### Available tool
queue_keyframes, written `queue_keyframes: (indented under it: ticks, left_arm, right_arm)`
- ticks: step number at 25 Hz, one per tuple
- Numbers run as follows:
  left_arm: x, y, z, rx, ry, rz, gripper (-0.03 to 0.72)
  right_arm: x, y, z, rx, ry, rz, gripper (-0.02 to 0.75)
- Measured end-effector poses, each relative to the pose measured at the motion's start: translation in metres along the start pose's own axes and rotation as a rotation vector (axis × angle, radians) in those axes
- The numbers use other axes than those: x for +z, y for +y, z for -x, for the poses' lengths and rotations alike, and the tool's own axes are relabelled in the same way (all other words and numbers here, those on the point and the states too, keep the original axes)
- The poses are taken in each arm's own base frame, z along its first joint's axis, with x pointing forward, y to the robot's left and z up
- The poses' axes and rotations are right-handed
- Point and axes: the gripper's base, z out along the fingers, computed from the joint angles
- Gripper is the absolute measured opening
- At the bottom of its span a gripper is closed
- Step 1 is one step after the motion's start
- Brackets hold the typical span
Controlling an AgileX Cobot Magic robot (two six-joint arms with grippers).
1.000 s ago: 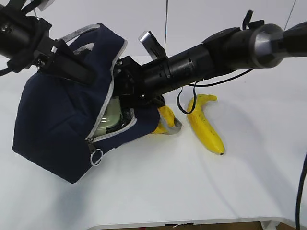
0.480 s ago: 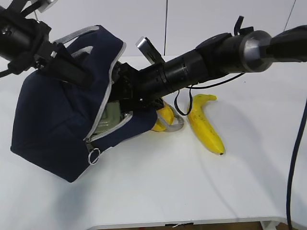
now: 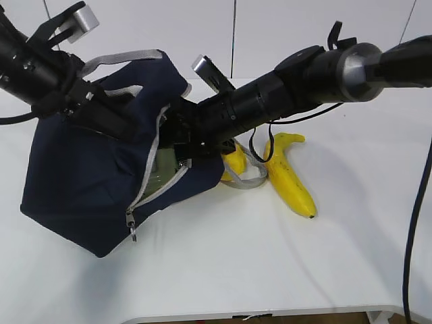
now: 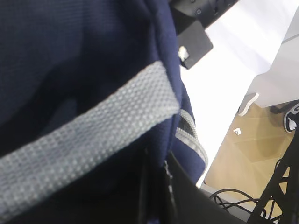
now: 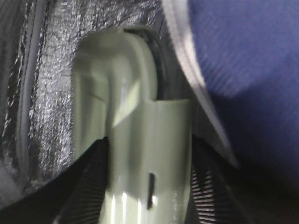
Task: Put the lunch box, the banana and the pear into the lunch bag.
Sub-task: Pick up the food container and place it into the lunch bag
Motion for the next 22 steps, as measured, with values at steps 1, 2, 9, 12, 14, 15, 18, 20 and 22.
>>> queue_keyframes:
  ticks: [1, 2, 9, 12, 14, 15, 18, 20, 22]
  left_arm:
    - [-0.0001, 0.0001, 0.0, 0.0, 0.0, 0.0, -0.01]
    - [-0.0001, 0.0, 0.0, -0.001, -0.001, 0.0, -0.01]
    - [-0.0001, 0.0, 0.0, -0.001, -0.001, 0.0, -0.01]
    - [-0.0001, 0.0, 0.0, -0.003, -0.001, 0.0, -0.01]
    - [-0.0001, 0.0, 0.0, -0.003, -0.001, 0.0, -0.01]
    - [-0.0001, 0.0, 0.0, -0.004, -0.001, 0.0, -0.01]
    - [-0.0001, 0.0, 0.0, -0.015, -0.001, 0.0, -0.01]
    - [-0.0001, 0.0, 0.0, -0.023, -0.001, 0.0, -0.01]
    - [-0.0001, -0.0001, -0.0001, -0.03, 0.0, -0.002, -0.01]
  right_arm:
    - [0.0, -0.0001, -0.0001, -0.002, 0.001, -0.002, 0.393]
    - [0.0, -0.0001, -0.0001, -0.001, 0.001, -0.001, 0.397]
    - [-0.0002, 0.0009, -0.0013, -0.008, 0.019, 0.006, 0.442]
    - [-0.0003, 0.0029, -0.0016, -0.001, 0.025, 0.025, 0.442]
    - [-0.0004, 0.0033, -0.0019, 0.015, 0.029, 0.028, 0.442]
    - [-0.0004, 0.0035, -0.002, 0.022, 0.031, 0.03, 0.443]
    - [-0.0017, 0.0038, -0.003, 0.034, 0.047, 0.044, 0.442]
    - [-0.005, 0.0023, -0.0028, 0.042, 0.057, 0.055, 0.442]
    - [-0.0095, 0.0013, -0.0032, 0.039, 0.078, 0.077, 0.442]
